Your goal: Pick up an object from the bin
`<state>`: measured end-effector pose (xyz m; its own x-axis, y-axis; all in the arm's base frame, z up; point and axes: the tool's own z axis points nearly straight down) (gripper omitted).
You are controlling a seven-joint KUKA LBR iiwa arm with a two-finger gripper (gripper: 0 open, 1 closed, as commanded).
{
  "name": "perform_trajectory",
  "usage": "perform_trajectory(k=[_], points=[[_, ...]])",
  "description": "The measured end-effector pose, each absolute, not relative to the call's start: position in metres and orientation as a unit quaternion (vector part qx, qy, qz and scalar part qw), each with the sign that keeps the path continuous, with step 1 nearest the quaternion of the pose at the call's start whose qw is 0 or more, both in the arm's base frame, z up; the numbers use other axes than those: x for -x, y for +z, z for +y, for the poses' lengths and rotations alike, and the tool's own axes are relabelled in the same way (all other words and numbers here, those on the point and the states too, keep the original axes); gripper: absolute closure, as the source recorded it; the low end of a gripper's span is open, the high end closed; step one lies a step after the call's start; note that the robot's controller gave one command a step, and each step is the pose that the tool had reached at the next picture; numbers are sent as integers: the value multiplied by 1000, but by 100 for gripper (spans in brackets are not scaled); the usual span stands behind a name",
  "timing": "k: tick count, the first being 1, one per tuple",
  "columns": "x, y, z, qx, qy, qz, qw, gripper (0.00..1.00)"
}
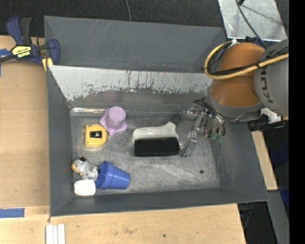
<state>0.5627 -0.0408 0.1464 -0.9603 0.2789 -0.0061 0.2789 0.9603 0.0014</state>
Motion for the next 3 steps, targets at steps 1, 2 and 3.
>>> perform_trajectory(k=[1,2,3], points=[[-584,79,9,99,-2,995,8,100],[-584,79,9,99,-2,995,8,100],[-593,264,19,116,-1,993,6,100]])
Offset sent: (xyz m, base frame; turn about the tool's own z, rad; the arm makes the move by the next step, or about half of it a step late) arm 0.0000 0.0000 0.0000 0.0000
